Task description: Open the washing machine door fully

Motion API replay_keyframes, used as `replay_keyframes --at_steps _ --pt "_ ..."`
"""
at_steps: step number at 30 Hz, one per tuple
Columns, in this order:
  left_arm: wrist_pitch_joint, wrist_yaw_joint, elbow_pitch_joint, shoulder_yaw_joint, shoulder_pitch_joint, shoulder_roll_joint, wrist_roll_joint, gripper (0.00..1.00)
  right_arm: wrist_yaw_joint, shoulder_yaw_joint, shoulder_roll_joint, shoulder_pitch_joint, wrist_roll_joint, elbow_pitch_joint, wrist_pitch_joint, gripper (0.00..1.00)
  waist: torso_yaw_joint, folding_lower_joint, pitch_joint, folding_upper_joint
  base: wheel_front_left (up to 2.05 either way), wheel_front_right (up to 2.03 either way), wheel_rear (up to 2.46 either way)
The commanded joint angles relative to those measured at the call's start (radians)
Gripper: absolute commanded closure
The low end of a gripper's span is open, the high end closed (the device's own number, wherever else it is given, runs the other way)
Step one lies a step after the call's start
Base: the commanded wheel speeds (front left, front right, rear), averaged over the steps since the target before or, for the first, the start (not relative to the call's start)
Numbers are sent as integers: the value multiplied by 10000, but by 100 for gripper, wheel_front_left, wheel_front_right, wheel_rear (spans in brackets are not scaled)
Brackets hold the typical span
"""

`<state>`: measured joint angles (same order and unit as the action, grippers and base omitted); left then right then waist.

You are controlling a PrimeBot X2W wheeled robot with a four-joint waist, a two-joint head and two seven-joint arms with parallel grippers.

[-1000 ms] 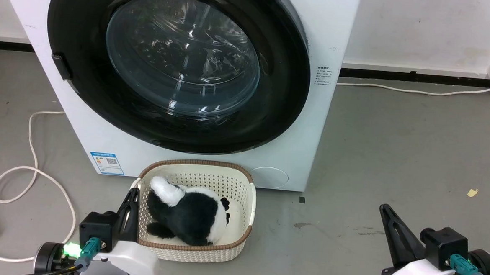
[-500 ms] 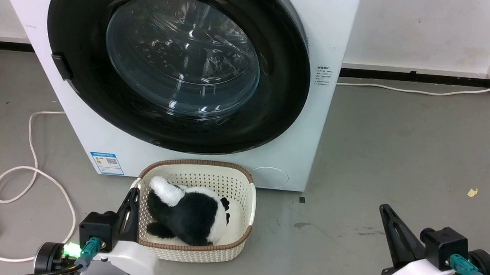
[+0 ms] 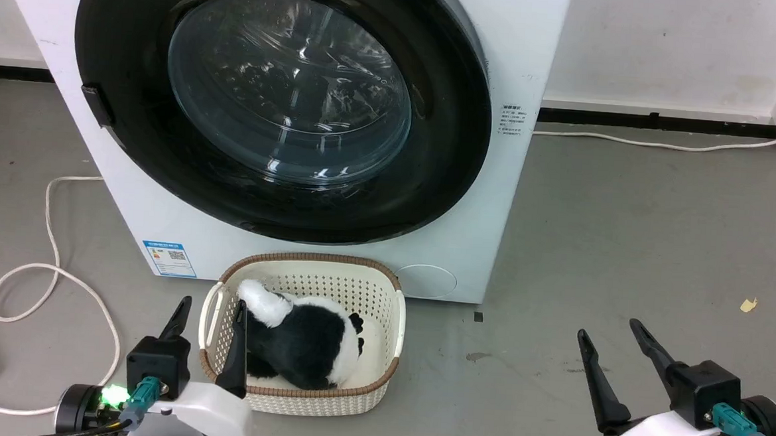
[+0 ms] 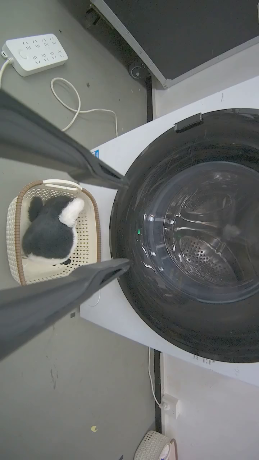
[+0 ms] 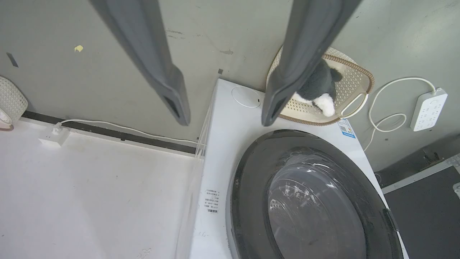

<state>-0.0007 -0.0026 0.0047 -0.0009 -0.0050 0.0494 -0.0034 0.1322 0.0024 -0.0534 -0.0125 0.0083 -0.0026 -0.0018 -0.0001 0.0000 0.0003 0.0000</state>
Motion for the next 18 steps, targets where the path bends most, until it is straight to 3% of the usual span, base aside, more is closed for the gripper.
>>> replay_keyframes --at_steps 1,18 --pt "-93 38 10 -48 22 0 -50 0 -1 -25 1 -34 65 2 -93 0 -1 0 5 0 0 0 0" --pt "-449 177 -20 -299 -2 1 -251 0 -3 -54 -42 -64 -117 -147 -447 0 89 0 302 0 0 0 0"
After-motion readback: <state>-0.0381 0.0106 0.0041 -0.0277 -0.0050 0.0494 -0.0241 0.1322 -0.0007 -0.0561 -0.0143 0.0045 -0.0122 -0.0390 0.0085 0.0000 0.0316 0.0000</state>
